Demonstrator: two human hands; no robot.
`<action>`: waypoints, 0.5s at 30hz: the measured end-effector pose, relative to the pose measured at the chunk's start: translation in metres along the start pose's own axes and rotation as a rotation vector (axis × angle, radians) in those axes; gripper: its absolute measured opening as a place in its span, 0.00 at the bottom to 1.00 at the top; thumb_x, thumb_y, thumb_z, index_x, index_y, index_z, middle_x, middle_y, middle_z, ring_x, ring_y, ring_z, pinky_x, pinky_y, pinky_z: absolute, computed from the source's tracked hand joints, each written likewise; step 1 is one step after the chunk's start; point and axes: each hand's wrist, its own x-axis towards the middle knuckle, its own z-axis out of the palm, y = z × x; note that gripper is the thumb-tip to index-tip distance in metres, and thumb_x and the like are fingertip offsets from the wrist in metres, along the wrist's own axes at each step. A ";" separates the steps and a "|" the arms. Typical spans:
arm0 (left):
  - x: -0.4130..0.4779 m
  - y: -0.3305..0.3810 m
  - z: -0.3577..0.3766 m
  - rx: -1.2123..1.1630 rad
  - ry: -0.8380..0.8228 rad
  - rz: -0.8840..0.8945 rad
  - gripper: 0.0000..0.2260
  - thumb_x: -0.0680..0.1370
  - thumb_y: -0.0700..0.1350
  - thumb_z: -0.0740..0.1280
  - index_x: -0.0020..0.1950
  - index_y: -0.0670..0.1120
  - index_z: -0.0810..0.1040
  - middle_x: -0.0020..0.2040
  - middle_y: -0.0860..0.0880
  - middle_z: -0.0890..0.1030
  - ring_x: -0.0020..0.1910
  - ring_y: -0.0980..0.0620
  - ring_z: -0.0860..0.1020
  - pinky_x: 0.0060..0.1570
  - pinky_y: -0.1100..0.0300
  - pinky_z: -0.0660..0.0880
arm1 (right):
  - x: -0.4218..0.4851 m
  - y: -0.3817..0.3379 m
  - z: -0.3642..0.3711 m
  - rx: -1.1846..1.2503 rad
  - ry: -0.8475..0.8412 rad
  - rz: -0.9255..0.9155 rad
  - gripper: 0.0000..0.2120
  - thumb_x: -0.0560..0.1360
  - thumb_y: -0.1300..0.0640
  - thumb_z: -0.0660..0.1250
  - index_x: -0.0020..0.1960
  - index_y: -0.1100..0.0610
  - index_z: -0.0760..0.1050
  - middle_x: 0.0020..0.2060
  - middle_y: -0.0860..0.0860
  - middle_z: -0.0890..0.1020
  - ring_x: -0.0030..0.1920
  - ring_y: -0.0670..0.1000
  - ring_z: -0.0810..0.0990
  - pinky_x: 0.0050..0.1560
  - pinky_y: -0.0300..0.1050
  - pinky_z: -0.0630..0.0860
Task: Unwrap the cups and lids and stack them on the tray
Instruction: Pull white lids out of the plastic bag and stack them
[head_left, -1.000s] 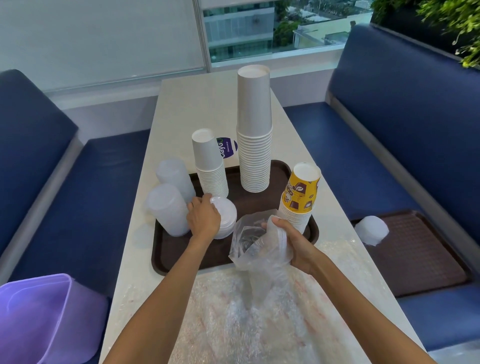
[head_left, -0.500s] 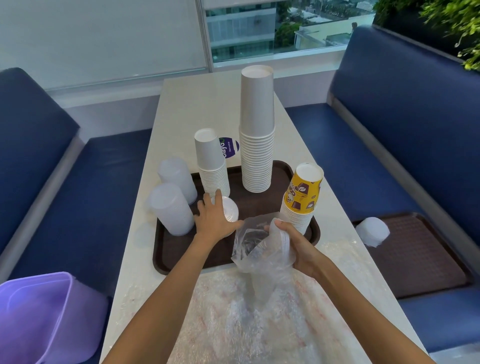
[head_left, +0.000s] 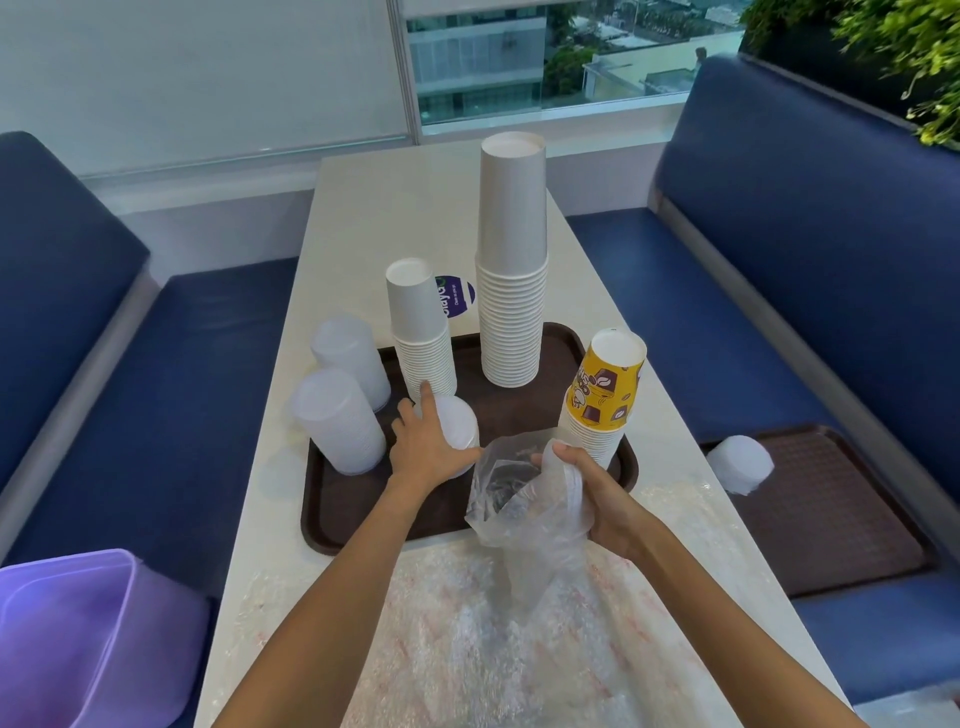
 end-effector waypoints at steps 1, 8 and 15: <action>-0.001 0.000 0.001 0.005 0.000 0.003 0.53 0.66 0.64 0.73 0.77 0.48 0.42 0.72 0.40 0.55 0.70 0.38 0.60 0.63 0.44 0.67 | 0.000 0.000 0.000 0.004 -0.002 -0.008 0.19 0.66 0.42 0.63 0.53 0.50 0.74 0.49 0.53 0.80 0.51 0.54 0.78 0.50 0.50 0.77; 0.003 0.003 0.004 0.045 -0.005 -0.015 0.51 0.67 0.61 0.74 0.77 0.47 0.44 0.72 0.39 0.55 0.70 0.38 0.60 0.63 0.45 0.68 | 0.001 0.001 -0.002 0.027 0.011 -0.019 0.20 0.66 0.42 0.63 0.54 0.50 0.74 0.51 0.54 0.80 0.52 0.54 0.78 0.50 0.50 0.76; 0.002 0.004 -0.006 0.065 -0.023 0.013 0.54 0.67 0.64 0.73 0.77 0.47 0.40 0.75 0.39 0.51 0.73 0.39 0.54 0.68 0.43 0.62 | 0.001 0.002 -0.002 0.001 0.002 -0.024 0.20 0.65 0.41 0.64 0.53 0.50 0.75 0.51 0.54 0.80 0.54 0.55 0.78 0.56 0.54 0.76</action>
